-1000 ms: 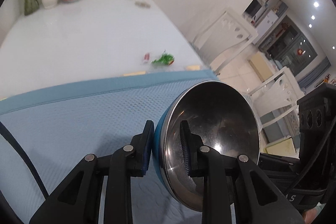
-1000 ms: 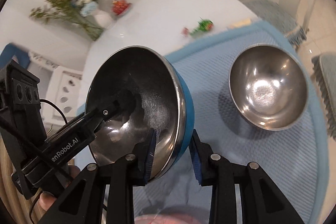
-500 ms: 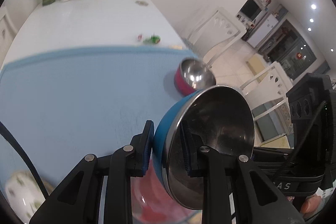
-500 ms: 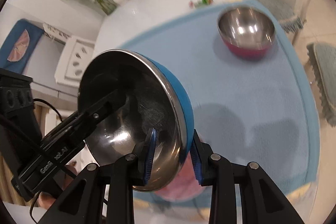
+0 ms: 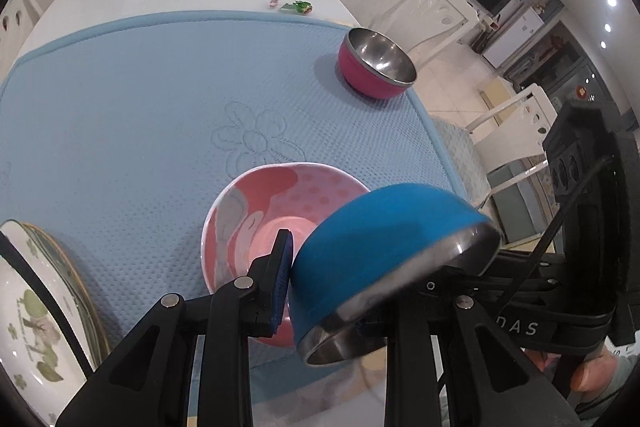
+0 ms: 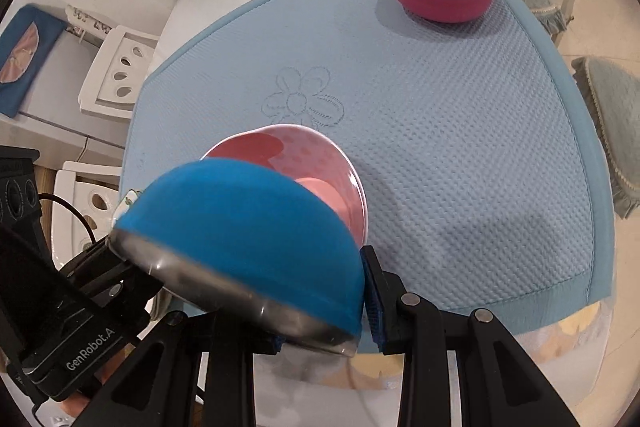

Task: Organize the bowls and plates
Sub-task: 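Lower the blue steel bowl into the pink cartoon bowl, then open both grippers and move toward the pink steel bowl, then grasp the rim of the pink steel bowl with both grippers, then carry the pink steel bowl and lower it into the blue steel bowl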

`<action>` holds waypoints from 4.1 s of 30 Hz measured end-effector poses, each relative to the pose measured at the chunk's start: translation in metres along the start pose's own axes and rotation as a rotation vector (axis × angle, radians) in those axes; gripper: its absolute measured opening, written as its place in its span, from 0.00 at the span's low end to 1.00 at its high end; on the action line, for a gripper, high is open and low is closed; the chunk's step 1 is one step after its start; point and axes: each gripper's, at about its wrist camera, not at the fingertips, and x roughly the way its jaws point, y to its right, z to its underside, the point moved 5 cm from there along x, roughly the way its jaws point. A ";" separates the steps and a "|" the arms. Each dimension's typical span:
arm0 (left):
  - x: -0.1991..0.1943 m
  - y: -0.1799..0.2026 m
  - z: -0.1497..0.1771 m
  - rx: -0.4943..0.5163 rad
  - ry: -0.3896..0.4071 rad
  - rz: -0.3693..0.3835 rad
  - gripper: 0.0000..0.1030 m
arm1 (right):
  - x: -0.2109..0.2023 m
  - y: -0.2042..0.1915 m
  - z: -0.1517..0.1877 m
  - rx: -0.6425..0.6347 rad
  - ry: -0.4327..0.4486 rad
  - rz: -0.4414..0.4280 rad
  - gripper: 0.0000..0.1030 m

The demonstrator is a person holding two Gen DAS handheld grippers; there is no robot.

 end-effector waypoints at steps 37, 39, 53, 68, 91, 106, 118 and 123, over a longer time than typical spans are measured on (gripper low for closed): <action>-0.020 -0.043 0.003 -0.082 0.025 -0.148 0.30 | 0.015 0.007 -0.010 0.017 -0.086 -0.021 0.31; -0.022 -0.043 0.001 -0.083 0.032 -0.146 0.30 | 0.010 0.013 -0.012 0.019 -0.076 -0.021 0.31; -0.037 0.006 -0.097 0.018 0.146 0.069 0.35 | -0.070 0.053 -0.074 0.072 0.206 -0.080 0.41; 0.099 0.043 -0.218 0.028 0.029 0.134 0.68 | -0.059 0.134 -0.178 0.228 0.296 -0.022 0.52; 0.193 0.045 -0.218 0.243 -0.076 -0.209 0.43 | 0.040 0.164 -0.221 0.216 0.247 0.076 0.40; 0.191 0.067 -0.205 0.258 -0.121 -0.140 0.22 | 0.042 0.156 -0.214 0.244 0.222 0.059 0.25; 0.151 0.071 -0.204 0.246 -0.056 -0.109 0.22 | 0.011 0.128 -0.203 0.216 0.241 0.068 0.25; 0.114 0.069 -0.199 0.210 -0.008 -0.094 0.22 | -0.017 0.100 -0.193 0.182 0.262 0.050 0.25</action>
